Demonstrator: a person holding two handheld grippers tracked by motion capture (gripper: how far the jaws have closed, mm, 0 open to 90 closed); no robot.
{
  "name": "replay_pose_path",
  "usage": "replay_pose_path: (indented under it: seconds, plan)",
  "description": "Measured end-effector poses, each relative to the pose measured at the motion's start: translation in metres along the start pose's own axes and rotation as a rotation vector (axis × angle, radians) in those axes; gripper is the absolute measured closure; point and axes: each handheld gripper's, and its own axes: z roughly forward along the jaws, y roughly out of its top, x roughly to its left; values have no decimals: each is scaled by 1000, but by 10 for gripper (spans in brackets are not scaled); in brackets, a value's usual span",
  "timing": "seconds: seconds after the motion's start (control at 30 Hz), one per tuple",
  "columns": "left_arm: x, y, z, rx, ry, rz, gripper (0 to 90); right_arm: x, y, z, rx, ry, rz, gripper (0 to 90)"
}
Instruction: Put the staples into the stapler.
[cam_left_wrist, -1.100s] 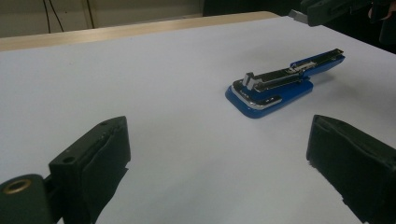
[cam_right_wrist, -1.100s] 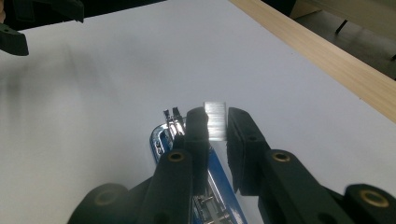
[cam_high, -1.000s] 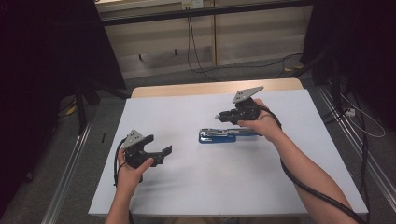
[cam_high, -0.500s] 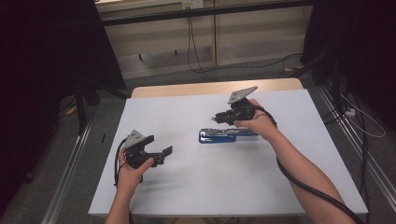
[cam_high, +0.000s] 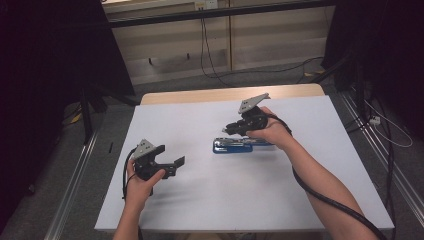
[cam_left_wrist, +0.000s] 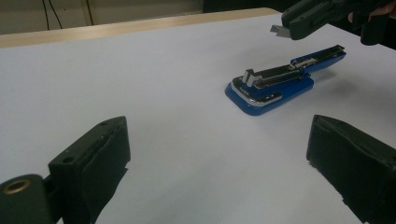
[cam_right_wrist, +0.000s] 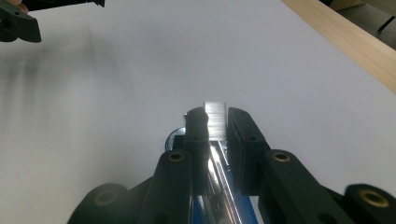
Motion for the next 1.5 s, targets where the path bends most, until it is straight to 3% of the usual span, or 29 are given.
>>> replay_pose_path:
  seconds: [0.37,1.0,1.23,1.5]
  plan:
    - [1,0,0,-1,1,0,64,-3,-1,7,12,6,-21,794]
    - [2,-1,0,6,6,0,64,-6,-6,14,23,26,-13,794]
    - [3,-1,-1,0,10,-6,64,-6,-6,20,64,30,-42,794]
    - [3,-1,-1,0,10,-6,64,-6,-4,24,69,44,-60,794]
